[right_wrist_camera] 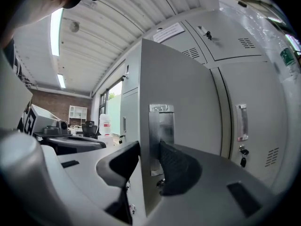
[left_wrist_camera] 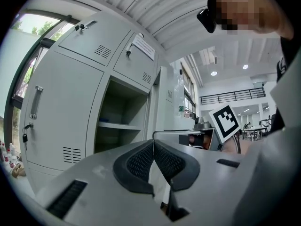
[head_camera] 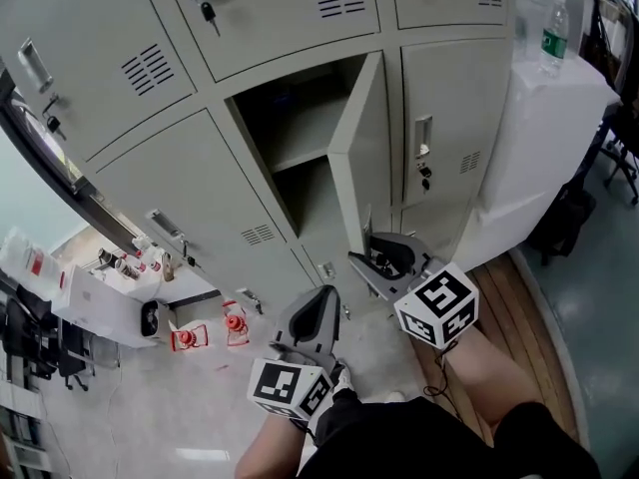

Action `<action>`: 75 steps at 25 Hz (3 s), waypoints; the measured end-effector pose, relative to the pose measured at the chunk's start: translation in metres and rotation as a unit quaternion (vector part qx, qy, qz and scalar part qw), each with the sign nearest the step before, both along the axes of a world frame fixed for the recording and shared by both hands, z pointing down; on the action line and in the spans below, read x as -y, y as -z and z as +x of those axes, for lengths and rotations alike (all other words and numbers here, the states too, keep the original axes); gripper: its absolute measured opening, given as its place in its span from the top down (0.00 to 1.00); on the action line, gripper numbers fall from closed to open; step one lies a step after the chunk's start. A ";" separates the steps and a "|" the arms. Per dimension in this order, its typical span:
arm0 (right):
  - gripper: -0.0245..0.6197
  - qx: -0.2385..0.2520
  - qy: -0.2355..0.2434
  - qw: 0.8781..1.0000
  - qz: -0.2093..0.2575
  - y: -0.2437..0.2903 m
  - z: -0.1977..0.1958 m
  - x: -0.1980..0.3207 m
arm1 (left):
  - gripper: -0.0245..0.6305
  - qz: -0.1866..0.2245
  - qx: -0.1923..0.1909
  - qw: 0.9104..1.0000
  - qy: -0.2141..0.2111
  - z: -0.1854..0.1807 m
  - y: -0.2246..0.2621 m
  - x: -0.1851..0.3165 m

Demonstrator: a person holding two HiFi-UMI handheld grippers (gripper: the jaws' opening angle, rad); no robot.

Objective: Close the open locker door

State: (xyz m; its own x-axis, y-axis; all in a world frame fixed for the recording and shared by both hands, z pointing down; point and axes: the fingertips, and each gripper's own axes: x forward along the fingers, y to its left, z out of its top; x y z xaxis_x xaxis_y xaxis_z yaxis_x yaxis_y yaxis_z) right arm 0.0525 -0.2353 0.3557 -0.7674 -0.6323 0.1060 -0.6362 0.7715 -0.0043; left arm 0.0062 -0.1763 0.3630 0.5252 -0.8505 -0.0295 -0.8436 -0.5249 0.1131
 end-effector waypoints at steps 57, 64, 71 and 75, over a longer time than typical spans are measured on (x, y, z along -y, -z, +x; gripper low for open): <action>0.73 -0.016 -0.097 0.995 0.018 -0.002 -0.148 0.159 | 0.94 -0.002 0.013 1.000 -0.012 -0.123 -0.007 0.124; 0.71 -0.034 -0.092 0.995 0.034 -0.004 -0.142 0.158 | 0.94 -0.001 0.014 1.000 -0.024 -0.112 -0.006 0.128; 0.72 -0.027 -0.092 0.995 0.036 -0.004 -0.129 0.155 | 0.94 -0.003 0.014 0.999 -0.031 -0.102 -0.007 0.130; 0.71 -0.020 -0.095 0.995 0.033 -0.005 -0.119 0.152 | 0.94 -0.001 0.012 0.999 -0.030 -0.098 -0.004 0.129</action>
State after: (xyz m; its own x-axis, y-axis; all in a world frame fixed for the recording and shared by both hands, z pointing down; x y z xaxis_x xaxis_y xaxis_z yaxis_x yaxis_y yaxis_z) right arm -0.0668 -0.3878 0.3606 -0.6296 -0.7719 0.0887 -0.7690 0.6353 0.0704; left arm -0.0916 -0.3049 0.3671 0.5762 -0.8172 -0.0152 -0.8128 -0.5749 0.0940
